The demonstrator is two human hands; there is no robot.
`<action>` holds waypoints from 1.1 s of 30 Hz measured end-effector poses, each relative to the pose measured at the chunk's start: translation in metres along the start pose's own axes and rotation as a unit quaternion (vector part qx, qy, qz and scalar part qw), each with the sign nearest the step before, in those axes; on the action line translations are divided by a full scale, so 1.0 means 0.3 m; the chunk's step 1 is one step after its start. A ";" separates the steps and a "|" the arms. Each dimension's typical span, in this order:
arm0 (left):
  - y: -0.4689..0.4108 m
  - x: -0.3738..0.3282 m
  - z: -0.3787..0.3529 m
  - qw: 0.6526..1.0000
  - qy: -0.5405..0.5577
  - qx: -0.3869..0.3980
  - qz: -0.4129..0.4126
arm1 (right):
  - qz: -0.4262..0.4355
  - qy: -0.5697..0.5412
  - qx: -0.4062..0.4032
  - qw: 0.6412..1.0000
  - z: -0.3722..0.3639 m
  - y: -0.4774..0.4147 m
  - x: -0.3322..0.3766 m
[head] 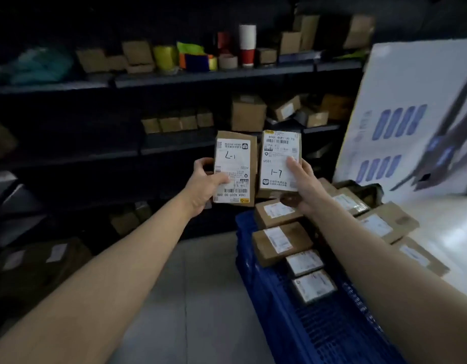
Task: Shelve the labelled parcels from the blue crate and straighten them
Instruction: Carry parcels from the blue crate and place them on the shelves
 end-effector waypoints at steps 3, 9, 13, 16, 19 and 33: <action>0.183 -0.024 0.300 0.995 -0.018 -0.098 -0.019 | -0.035 0.050 0.074 0.995 -0.300 -0.042 -0.084; 0.616 -0.061 0.827 0.960 0.005 -0.271 -0.063 | -0.061 0.124 0.222 0.965 -0.929 -0.008 -0.255; 0.958 -0.056 1.133 0.924 0.022 -0.371 -0.085 | -0.082 0.145 0.320 0.933 -1.356 0.109 -0.409; 1.223 -0.052 1.348 0.895 0.015 -0.439 -0.079 | -0.093 0.151 0.387 0.905 -1.664 0.232 -0.537; 1.451 -0.045 1.521 0.872 0.033 -0.481 -0.085 | -0.093 0.152 0.452 0.874 -1.935 0.355 -0.654; 2.222 0.122 1.861 0.741 0.090 -0.663 -0.054 | -0.184 0.160 0.628 0.739 -2.755 0.824 -1.184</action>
Point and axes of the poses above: each hand's wrist, its own y-axis away from the middle knuckle, its own z-axis out of the back of the hand, x = y × z, the point moved 8 cm from there along -y, towards the middle knuckle, and after that the axes turned 8 degrees about x, right-handed, at the moved point
